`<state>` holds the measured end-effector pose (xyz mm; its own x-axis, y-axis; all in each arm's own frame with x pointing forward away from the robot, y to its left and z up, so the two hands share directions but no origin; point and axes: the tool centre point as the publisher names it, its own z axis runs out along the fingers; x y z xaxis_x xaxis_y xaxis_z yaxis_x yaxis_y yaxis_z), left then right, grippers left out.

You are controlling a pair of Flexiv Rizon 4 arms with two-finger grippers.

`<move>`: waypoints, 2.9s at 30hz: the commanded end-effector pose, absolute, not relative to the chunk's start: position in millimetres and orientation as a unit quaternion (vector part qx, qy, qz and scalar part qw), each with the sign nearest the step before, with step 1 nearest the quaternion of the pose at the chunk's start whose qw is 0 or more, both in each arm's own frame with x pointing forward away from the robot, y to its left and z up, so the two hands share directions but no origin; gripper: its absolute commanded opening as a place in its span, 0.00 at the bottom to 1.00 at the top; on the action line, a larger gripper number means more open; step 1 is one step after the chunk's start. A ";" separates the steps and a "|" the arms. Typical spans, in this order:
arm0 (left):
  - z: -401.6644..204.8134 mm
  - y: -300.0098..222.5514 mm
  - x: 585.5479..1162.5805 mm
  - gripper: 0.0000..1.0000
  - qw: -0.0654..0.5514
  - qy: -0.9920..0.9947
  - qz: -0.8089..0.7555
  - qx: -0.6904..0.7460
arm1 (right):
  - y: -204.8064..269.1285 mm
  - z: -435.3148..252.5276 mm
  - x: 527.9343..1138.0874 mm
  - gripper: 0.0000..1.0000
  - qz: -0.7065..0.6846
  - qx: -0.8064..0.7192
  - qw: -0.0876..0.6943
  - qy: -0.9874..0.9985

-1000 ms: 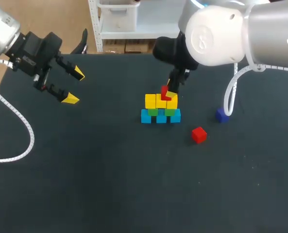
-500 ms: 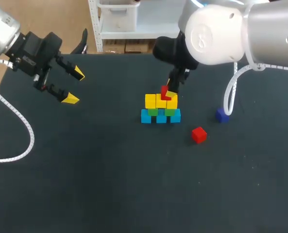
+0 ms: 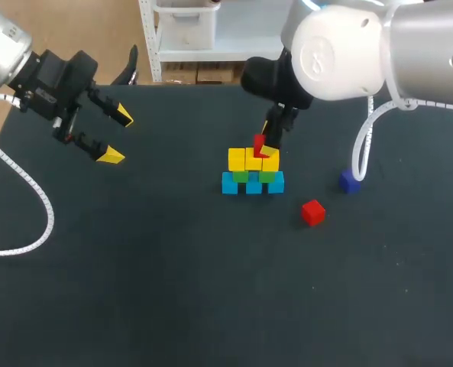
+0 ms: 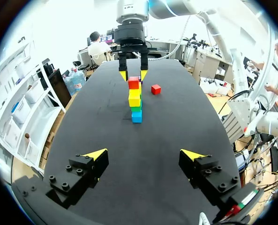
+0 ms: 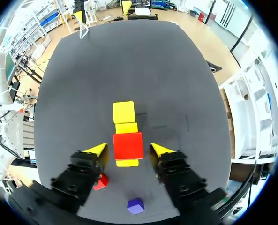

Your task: Place the blue cubes, place green cubes on the blue cubes, place the yellow cubes on the green cubes, then place the red cubes on the yellow cubes, and place purple cube on the red cubes.

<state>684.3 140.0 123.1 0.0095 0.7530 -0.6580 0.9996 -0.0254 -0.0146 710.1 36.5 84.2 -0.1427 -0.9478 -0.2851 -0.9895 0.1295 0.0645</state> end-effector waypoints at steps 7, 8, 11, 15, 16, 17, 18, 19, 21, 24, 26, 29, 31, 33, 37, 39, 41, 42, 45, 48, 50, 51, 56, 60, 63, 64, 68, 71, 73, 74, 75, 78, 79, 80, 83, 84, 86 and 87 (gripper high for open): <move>122.5 141.3 684.2 1.00 0.242 0.654 -0.257 0.669 | 34.4 89.0 713.4 1.00 0.118 -0.645 0.094 0.749; 122.5 141.3 684.2 1.00 0.242 0.654 -0.257 0.669 | 33.6 91.2 712.8 1.00 0.116 -0.645 0.097 0.749; 122.5 141.3 684.2 1.00 0.242 0.654 -0.257 0.669 | 27.1 99.7 711.4 1.00 0.105 -0.646 0.130 0.745; 122.5 141.3 684.2 1.00 0.242 0.654 -0.257 0.669 | 12.9 110.9 705.3 1.00 0.089 -0.654 0.165 0.733; 122.5 141.3 684.2 1.00 0.242 0.654 -0.257 0.669 | 8.9 112.8 703.3 1.00 0.090 -0.656 0.174 0.729; 122.5 141.3 684.2 1.00 0.242 0.654 -0.257 0.669 | 4.1 114.2 701.3 1.00 0.090 -0.659 0.178 0.725; 122.5 141.3 684.2 1.00 0.242 0.654 -0.257 0.669 | -0.3 115.6 699.3 1.00 0.087 -0.665 0.185 0.718; 122.5 141.3 684.2 1.00 0.242 0.654 -0.257 0.669 | -5.5 116.9 697.3 1.00 0.089 -0.664 0.190 0.718; 122.5 141.3 684.2 1.00 0.242 0.654 -0.257 0.669 | -15.0 119.3 693.5 1.00 0.090 -0.667 0.201 0.712; 122.5 141.3 684.2 1.00 0.242 0.654 -0.257 0.669 | -30.5 121.4 689.3 1.00 0.101 -0.667 0.219 0.705; 122.5 141.3 684.2 1.00 0.242 0.654 -0.257 0.669 | -40.8 122.2 686.9 1.00 0.107 -0.663 0.233 0.704; 122.5 141.3 684.2 1.00 0.242 0.654 -0.257 0.669 | -58.3 121.4 682.8 1.00 0.120 -0.650 0.260 0.704; 122.5 141.3 684.2 1.00 0.242 0.654 -0.257 0.669 | -66.6 119.6 681.0 1.00 0.131 -0.643 0.268 0.706; 122.5 141.3 684.2 1.00 0.242 0.654 -0.257 0.669 | -75.8 117.1 678.1 1.00 0.147 -0.637 0.284 0.702; 122.5 141.3 684.2 1.00 0.242 0.654 -0.257 0.669 | -93.0 112.0 673.6 1.00 0.166 -0.636 0.300 0.691; 122.5 141.3 684.2 1.00 0.242 0.654 -0.257 0.669 | -98.2 110.5 671.9 1.00 0.175 -0.647 0.304 0.677; 122.5 141.3 684.2 1.00 0.242 0.654 -0.257 0.669 | -101.9 109.7 670.2 1.00 0.179 -0.662 0.303 0.662; 122.5 141.3 684.2 1.00 0.242 0.654 -0.257 0.669 | -103.7 109.5 669.1 1.00 0.186 -0.669 0.299 0.654; 122.5 141.3 684.2 1.00 0.242 0.654 -0.257 0.669 | -111.3 107.6 668.6 1.00 0.192 -0.677 0.295 0.647; 122.5 141.3 684.2 1.00 0.242 0.654 -0.257 0.669 | -112.5 106.9 667.3 1.00 0.199 -0.706 0.280 0.620; 122.5 141.3 684.2 1.00 0.242 0.654 -0.257 0.669 | -110.2 106.4 666.2 1.00 0.196 -0.727 0.260 0.604; 122.5 141.3 684.2 1.00 0.242 0.654 -0.257 0.669 | -108.9 106.0 666.0 1.00 0.189 -0.737 0.250 0.599; 122.5 141.3 684.2 1.00 0.242 0.654 -0.257 0.669 | -95.3 101.0 659.5 1.00 0.146 -0.779 0.203 0.575; 122.5 141.3 684.2 1.00 0.242 0.654 -0.257 0.669 | -86.5 93.6 653.5 1.00 0.125 -0.788 0.189 0.572; 122.5 141.3 684.2 1.00 0.242 0.654 -0.257 0.669 | -77.9 85.8 646.7 1.00 0.128 -0.802 0.183 0.554; 122.5 141.3 684.2 1.00 0.242 0.654 -0.257 0.669 | -75.6 82.4 645.0 1.00 0.132 -0.808 0.180 0.545; 122.5 141.3 684.2 1.00 0.242 0.654 -0.257 0.669 | -68.6 71.5 639.7 1.00 0.148 -0.825 0.180 0.516; 122.5 141.3 684.2 1.00 0.242 0.654 -0.257 0.669 | -65.0 63.6 639.1 1.00 0.160 -0.846 0.157 0.484; 122.5 141.3 684.2 1.00 0.242 0.654 -0.257 0.669 | -63.6 60.4 639.7 1.00 0.160 -0.859 0.142 0.465; 122.5 141.3 684.2 1.00 0.242 0.654 -0.257 0.669 | -63.2 60.1 640.0 1.00 0.163 -0.863 0.141 0.457; 122.5 141.3 684.2 1.00 0.242 0.654 -0.257 0.669 | -62.8 59.8 640.6 1.00 0.164 -0.867 0.139 0.450; 122.5 141.3 684.2 1.00 0.242 0.654 -0.257 0.669 | -62.3 56.7 644.2 1.00 0.161 -0.872 0.128 0.444; 122.5 141.3 684.2 1.00 0.242 0.654 -0.257 0.669 | -62.3 55.8 644.9 1.00 0.160 -0.873 0.127 0.443; 122.5 141.3 684.2 1.00 0.242 0.654 -0.257 0.669 | -62.0 55.0 645.7 1.00 0.159 -0.873 0.127 0.444; 122.5 141.3 684.2 1.00 0.242 0.654 -0.257 0.669 | -60.0 51.7 644.6 1.00 0.157 -0.871 0.129 0.448; 122.5 141.3 684.2 1.00 0.242 0.654 -0.257 0.669 | -59.4 49.4 643.6 1.00 0.157 -0.870 0.128 0.449; 122.5 141.3 684.2 1.00 0.242 0.654 -0.257 0.669 | -57.7 44.9 640.4 1.00 0.154 -0.871 0.125 0.450; 122.5 141.3 684.2 1.00 0.242 0.654 -0.257 0.669 | -57.0 42.4 638.5 1.00 0.154 -0.870 0.125 0.451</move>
